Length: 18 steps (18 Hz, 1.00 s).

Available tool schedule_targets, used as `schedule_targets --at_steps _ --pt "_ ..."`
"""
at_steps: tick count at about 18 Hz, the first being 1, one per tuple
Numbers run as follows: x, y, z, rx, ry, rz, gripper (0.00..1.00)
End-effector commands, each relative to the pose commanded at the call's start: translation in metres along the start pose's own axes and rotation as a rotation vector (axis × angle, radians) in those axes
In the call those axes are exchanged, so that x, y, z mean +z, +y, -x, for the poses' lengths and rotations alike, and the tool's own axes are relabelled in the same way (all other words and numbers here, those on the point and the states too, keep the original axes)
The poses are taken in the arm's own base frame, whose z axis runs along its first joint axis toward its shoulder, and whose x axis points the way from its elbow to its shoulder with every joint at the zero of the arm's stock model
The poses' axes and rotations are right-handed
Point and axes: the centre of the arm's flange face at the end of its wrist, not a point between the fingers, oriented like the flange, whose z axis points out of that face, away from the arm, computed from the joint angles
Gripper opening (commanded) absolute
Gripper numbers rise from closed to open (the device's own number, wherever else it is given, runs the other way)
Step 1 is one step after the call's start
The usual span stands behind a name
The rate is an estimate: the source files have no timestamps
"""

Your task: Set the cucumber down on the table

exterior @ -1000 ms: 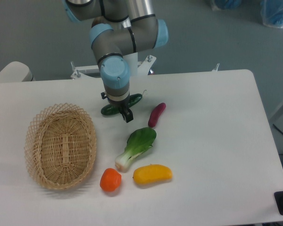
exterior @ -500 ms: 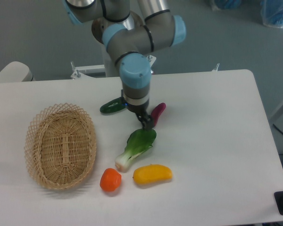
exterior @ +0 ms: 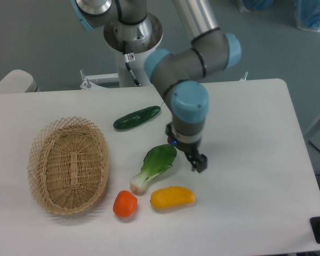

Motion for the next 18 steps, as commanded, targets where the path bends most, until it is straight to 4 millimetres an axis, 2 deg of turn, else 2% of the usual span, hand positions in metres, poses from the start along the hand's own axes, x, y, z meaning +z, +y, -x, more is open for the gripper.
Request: schedule_targets --at_steps 5,8,18 --pt "0.010 0.024 0.040 0.035 -0.004 0.002 1.00" --pt "0.016 0.025 0.057 0.032 -0.014 -0.003 1.00" --pt "0.019 0.024 0.062 0.030 -0.015 -0.012 1.00"
